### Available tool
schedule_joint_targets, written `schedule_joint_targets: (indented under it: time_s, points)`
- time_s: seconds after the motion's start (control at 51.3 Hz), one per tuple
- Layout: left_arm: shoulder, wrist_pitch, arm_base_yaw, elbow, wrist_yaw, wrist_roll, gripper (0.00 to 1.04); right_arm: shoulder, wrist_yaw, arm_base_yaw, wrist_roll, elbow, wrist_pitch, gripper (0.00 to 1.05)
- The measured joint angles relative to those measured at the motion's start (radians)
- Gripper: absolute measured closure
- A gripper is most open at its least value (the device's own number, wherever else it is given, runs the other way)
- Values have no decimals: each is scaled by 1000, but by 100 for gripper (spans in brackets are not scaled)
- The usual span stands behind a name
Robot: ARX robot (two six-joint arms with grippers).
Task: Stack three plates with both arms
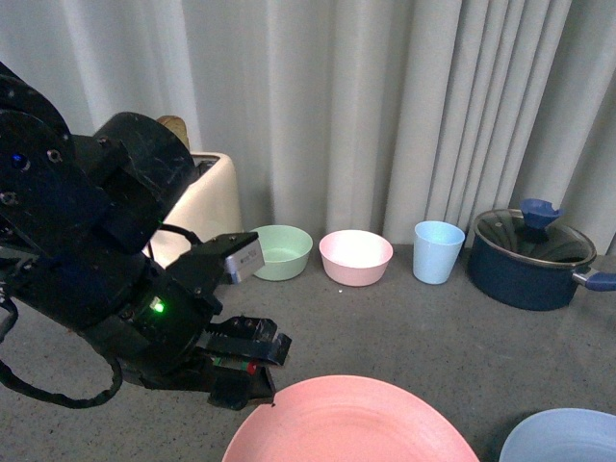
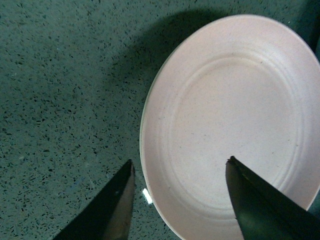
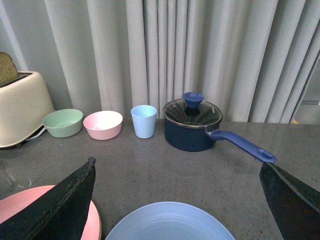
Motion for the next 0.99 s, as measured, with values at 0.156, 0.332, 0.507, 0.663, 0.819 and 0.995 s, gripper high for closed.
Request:
schedule_joint_targets:
  time_s: [0.156, 0.332, 0.507, 0.663, 0.819, 0.995]
  points:
    - [-180, 288, 117, -127, 16, -108, 11, 0, 0, 0, 0, 0, 0, 7]
    - [-277, 353, 153, -178, -3, -132, 7, 0, 0, 0, 0, 0, 0, 7]
    - [-262, 1054, 121, -480, -446, -57, 33, 0, 0, 0, 0, 0, 0, 7]
    - [-386, 1309, 162, -643, -468, -45, 58, 0, 2, 0, 0, 0, 0, 7]
    - [-493, 1321, 191, -771, -441, -41, 85, 0, 0, 0, 0, 0, 0, 7]
    - [-612, 1311, 213, -879, -412, -33, 101, 0, 0, 0, 0, 0, 0, 7]
